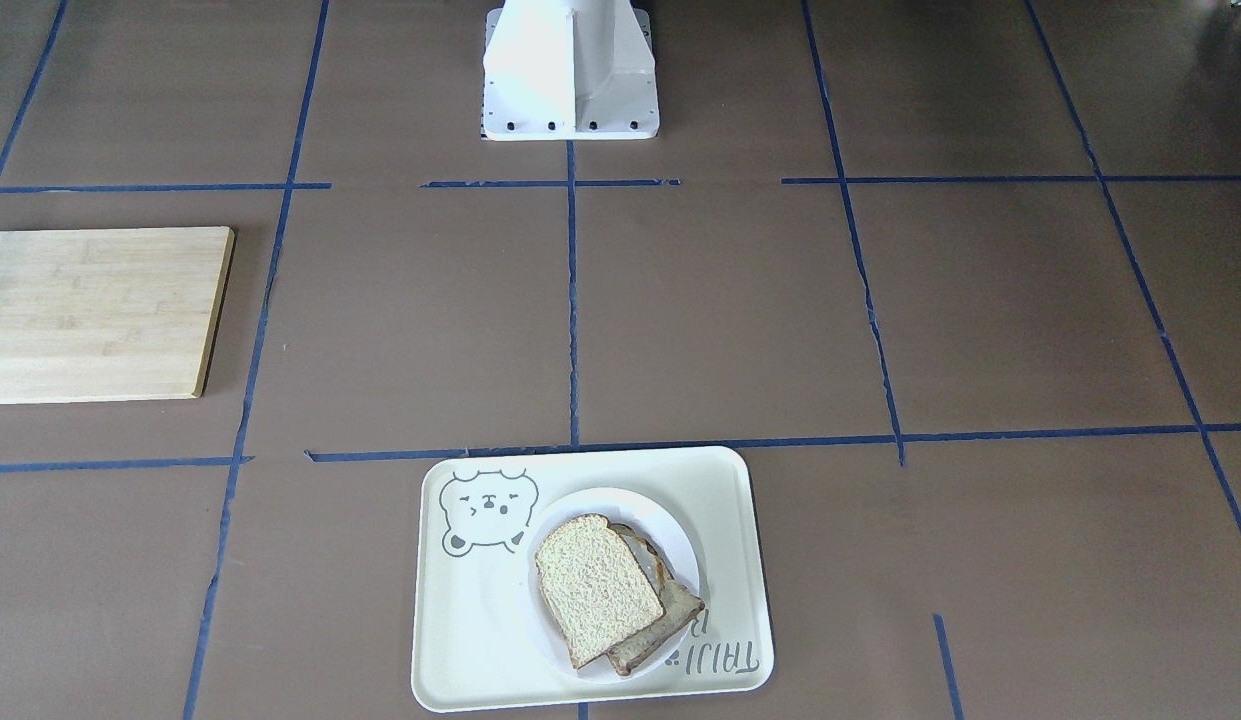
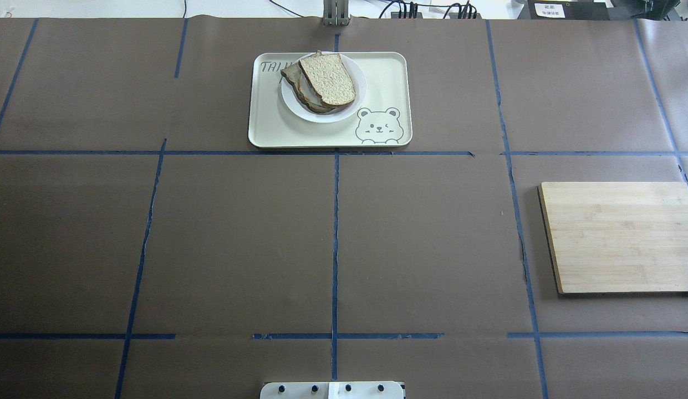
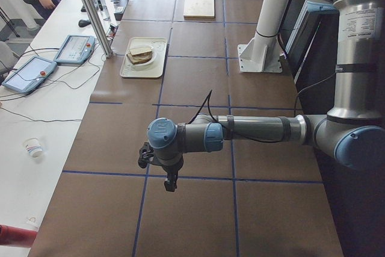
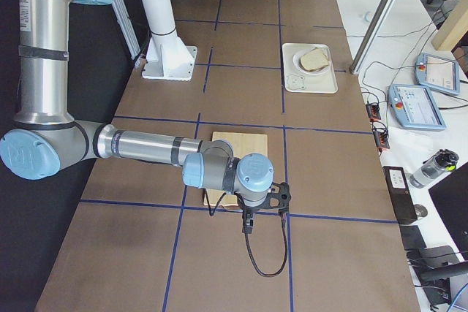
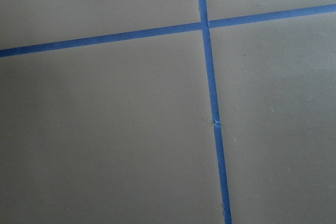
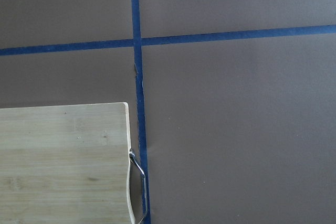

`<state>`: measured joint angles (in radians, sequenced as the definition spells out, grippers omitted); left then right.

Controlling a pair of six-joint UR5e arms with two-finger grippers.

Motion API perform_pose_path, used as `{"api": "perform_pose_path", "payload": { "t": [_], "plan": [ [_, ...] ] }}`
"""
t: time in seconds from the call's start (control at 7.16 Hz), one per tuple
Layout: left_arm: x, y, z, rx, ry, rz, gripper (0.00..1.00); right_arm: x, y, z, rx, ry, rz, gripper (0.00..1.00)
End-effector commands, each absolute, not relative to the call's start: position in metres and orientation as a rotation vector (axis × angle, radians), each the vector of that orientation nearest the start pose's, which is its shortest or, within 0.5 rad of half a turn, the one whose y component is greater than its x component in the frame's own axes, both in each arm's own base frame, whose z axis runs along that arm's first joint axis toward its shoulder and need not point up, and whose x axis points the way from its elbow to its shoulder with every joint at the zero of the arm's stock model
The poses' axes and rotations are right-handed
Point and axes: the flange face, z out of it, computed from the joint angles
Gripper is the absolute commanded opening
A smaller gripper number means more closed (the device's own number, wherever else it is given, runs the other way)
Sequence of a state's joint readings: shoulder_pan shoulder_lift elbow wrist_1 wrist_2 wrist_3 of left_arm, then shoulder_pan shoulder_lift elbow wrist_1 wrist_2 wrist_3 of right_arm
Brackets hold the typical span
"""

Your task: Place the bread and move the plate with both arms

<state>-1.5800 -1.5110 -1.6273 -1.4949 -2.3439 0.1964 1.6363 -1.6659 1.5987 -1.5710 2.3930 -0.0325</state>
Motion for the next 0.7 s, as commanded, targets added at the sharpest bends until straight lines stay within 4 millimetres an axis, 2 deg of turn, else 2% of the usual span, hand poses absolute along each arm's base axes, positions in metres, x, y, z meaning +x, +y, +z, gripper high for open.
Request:
{"api": "perform_pose_path", "payload": {
  "t": [0.0,0.56],
  "plan": [
    [-0.0680,-0.4600,0.6674,0.005,0.777,0.147,1.00,0.0896,-0.4411,0.6861,-0.020,-0.824,0.057,1.00],
    [-0.0679,-0.4610,0.6657,0.010,0.778,0.149,1.00,0.0892,-0.4414,0.6854,-0.017,-0.830,0.056,1.00]
  ]
}}
